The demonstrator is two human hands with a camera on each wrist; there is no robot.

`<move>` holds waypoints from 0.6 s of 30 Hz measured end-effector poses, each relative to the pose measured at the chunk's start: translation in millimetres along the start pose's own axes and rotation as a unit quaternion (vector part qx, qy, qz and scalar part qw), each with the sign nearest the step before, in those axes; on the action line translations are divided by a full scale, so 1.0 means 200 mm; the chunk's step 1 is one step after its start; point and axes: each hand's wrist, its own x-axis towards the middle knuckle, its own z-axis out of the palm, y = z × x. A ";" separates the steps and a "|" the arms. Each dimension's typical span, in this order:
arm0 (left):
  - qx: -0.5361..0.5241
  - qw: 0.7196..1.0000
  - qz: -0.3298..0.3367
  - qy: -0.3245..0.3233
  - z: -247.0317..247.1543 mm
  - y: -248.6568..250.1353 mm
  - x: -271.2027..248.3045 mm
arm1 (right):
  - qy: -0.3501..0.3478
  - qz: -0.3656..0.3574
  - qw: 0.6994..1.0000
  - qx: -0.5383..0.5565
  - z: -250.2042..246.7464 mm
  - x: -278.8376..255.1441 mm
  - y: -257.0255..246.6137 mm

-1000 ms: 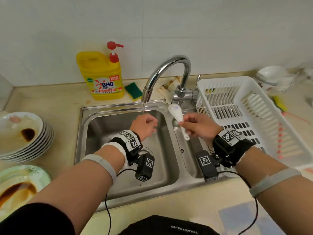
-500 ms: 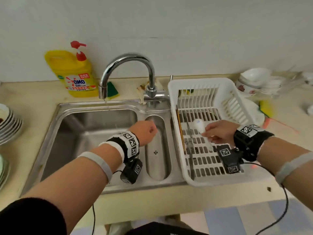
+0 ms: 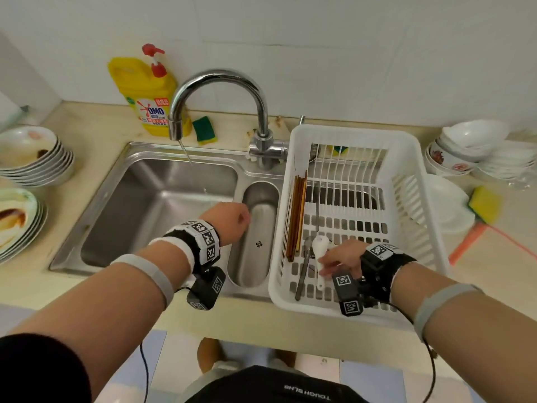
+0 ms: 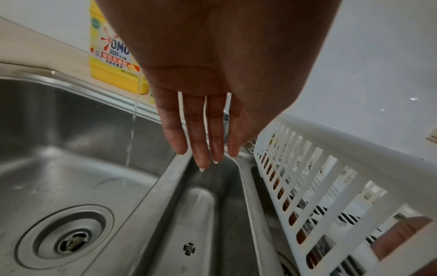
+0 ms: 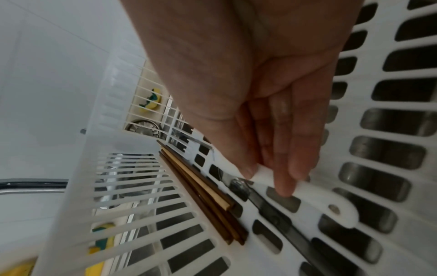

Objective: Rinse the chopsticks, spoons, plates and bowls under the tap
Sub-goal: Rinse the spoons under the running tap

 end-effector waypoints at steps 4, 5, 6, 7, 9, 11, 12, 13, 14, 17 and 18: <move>-0.016 1.000 -0.013 -0.006 0.04 0.02 0.00 | 0.017 -0.028 0.999 0.036 0.01 0.09 0.09; -0.019 1.000 -0.014 -0.009 0.05 0.03 0.01 | 0.014 -0.031 0.998 0.045 0.01 0.10 0.10; -0.020 1.000 -0.014 -0.012 0.06 0.04 0.02 | 0.009 -0.030 0.998 0.049 -0.01 0.09 0.10; -0.019 1.000 -0.012 -0.014 0.06 0.05 0.03 | 0.001 -0.031 0.998 0.056 -0.02 0.09 0.09; -0.015 1.000 -0.011 -0.017 0.07 0.07 0.05 | -0.011 -0.027 0.998 0.050 -0.05 0.04 0.06; -0.011 1.000 -0.009 -0.019 0.08 0.09 0.07 | 0.005 -0.035 0.998 0.057 -0.06 0.02 0.05; -0.009 1.000 -0.008 -0.021 0.08 0.10 0.08 | 0.021 -0.044 0.997 0.057 -0.06 0.01 0.05; -0.006 1.000 -0.009 -0.023 0.08 0.11 0.09 | 0.034 -0.053 0.997 0.053 -0.05 0.01 0.05; -0.002 1.000 -0.010 -0.025 0.08 0.11 0.10 | 0.045 -0.064 0.996 0.043 -0.05 0.02 0.05; 0.018 1.000 -0.006 -0.024 0.07 0.12 0.11 | 0.058 -0.084 0.995 -0.006 -0.07 -0.01 0.02; 0.025 0.999 -0.004 -0.023 0.06 0.11 0.11 | 0.066 -0.085 0.994 -0.034 -0.09 -0.05 0.00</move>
